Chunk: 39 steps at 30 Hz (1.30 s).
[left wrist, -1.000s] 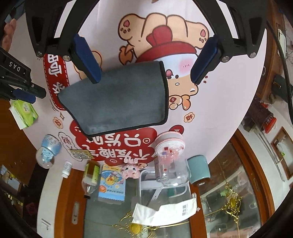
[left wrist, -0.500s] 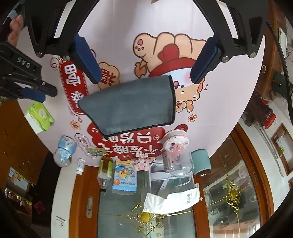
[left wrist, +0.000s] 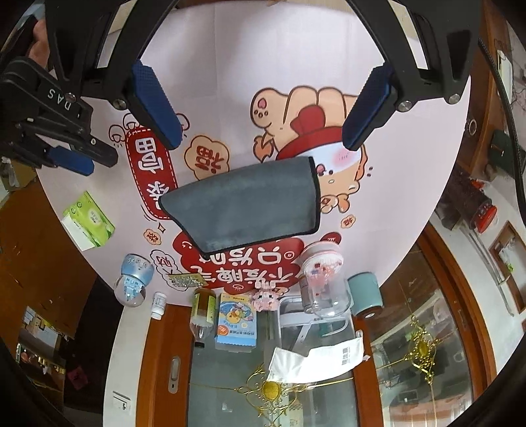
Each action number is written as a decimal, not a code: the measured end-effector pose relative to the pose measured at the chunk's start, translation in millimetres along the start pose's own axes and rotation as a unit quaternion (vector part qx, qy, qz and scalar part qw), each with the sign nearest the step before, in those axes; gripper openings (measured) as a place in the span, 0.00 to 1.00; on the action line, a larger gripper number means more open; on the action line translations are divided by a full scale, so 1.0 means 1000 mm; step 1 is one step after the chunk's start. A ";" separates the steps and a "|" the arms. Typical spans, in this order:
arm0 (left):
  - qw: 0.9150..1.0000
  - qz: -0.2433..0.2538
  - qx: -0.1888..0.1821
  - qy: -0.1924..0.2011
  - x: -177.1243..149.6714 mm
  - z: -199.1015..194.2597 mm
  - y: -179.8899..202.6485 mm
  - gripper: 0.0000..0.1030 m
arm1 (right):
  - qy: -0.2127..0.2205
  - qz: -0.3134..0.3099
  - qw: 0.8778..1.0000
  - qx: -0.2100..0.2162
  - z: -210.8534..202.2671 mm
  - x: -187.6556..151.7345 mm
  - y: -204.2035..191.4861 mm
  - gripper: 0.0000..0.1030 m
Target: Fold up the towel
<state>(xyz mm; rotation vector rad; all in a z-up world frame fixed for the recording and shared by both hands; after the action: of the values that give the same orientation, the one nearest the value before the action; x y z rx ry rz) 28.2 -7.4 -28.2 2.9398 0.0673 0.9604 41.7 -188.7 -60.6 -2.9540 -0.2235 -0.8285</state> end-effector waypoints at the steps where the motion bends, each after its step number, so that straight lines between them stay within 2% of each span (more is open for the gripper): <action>1: 1.000 -0.002 0.000 -0.001 -0.001 -0.002 -0.001 0.95 | -0.002 0.006 1.000 0.001 -0.002 -0.003 -0.001 0.37; 8: 1.000 -0.001 0.021 0.008 -0.007 -0.014 -0.008 0.95 | -0.008 0.025 1.000 -0.001 -0.012 -0.015 -0.005 0.37; 25: 1.000 0.015 0.006 -0.007 -0.022 -0.018 -0.005 0.95 | 0.005 0.043 0.999 -0.033 -0.035 -0.030 -0.012 0.37; 39: 1.000 0.022 -0.002 -0.004 -0.026 -0.027 -0.004 0.95 | 0.011 0.044 0.998 -0.033 -0.044 -0.036 -0.020 0.38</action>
<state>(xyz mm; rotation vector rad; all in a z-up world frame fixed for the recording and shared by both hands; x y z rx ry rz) -8.8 -4.2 -22.4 2.9531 0.0010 0.9514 -13.9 -178.2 -41.6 -2.9888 -0.0666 -0.8729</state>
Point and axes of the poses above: each gripper's, at about its wrist camera, not at the fingertips, and z roughly the way its jaws point, y to its right, x to its top, the point moved 2 cm from there along z, roughly the way its jaws point, and after that the axes turned 6 degrees about -z, right-handed, at the moved point
